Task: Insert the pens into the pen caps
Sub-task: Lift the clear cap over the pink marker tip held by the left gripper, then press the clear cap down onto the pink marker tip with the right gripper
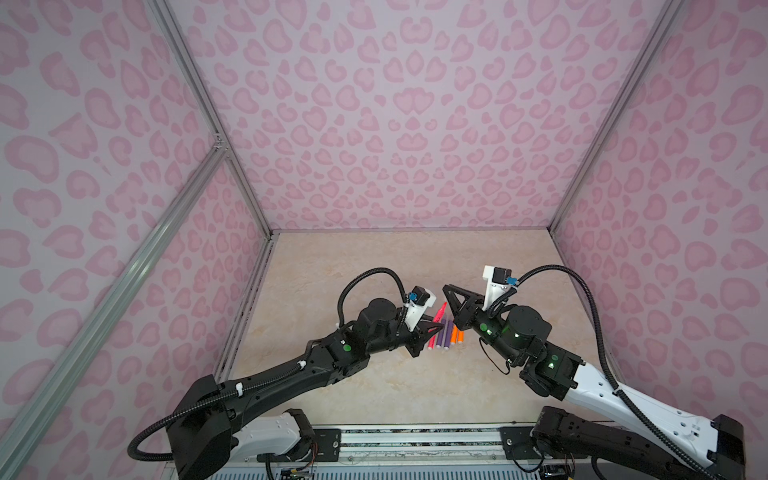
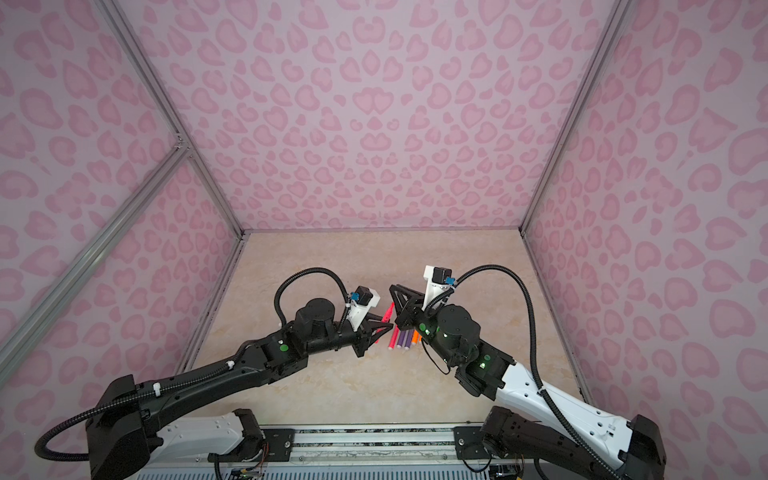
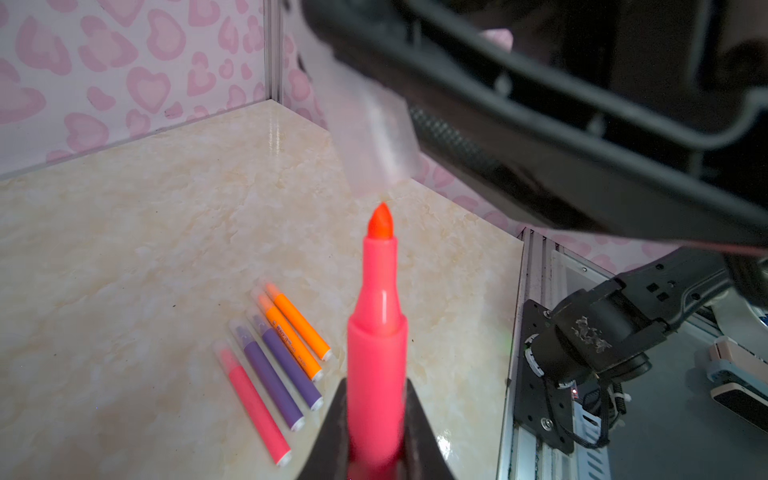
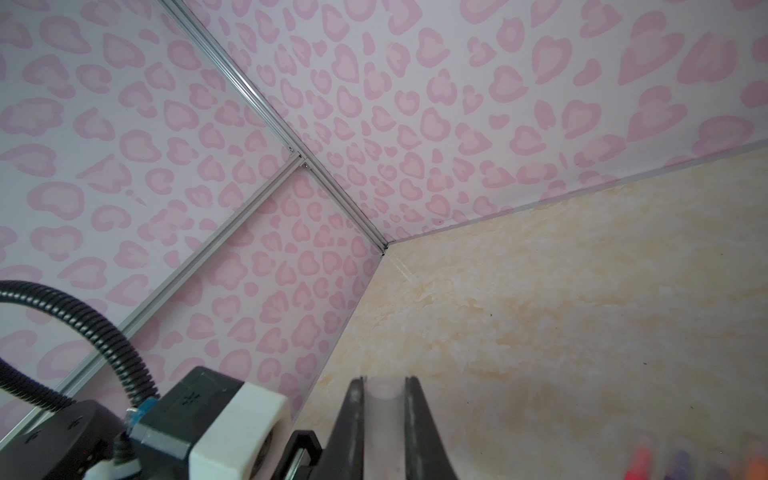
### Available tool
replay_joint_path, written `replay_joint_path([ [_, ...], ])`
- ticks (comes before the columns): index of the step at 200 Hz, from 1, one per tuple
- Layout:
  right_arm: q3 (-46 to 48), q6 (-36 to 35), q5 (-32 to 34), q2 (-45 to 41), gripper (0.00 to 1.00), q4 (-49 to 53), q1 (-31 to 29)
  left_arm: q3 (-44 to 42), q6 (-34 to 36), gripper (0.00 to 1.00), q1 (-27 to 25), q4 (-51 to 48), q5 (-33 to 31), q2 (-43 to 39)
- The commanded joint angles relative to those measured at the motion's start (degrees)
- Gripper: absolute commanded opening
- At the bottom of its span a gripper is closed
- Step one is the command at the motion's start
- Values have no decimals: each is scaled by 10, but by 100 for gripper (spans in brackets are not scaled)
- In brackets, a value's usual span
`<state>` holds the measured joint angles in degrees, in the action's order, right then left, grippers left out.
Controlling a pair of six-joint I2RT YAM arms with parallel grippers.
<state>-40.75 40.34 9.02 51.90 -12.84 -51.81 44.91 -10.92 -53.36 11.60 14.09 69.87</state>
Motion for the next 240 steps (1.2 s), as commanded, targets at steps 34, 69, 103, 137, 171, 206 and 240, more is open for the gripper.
replay_joint_path([
  [34,10,0,24,2,0,-19,-6,5,-4,3,-1,6,-20,-3],
  [69,13,-5,39,-3,0,-18,-8,5,-5,3,-1,6,-21,-3],
  [103,12,-10,52,-1,0,-17,-7,5,-4,3,-1,6,-17,-3],
  [137,-1,-13,46,14,0,-22,-8,5,-4,3,-1,6,-14,-3],
  [171,-5,-12,46,31,0,-25,-9,4,-4,3,0,6,-16,-3],
  [206,4,-7,48,37,0,-34,-15,0,-31,4,6,14,-35,-5],
  [240,7,-7,66,52,0,-42,-37,4,-58,4,15,14,-32,-5],
])
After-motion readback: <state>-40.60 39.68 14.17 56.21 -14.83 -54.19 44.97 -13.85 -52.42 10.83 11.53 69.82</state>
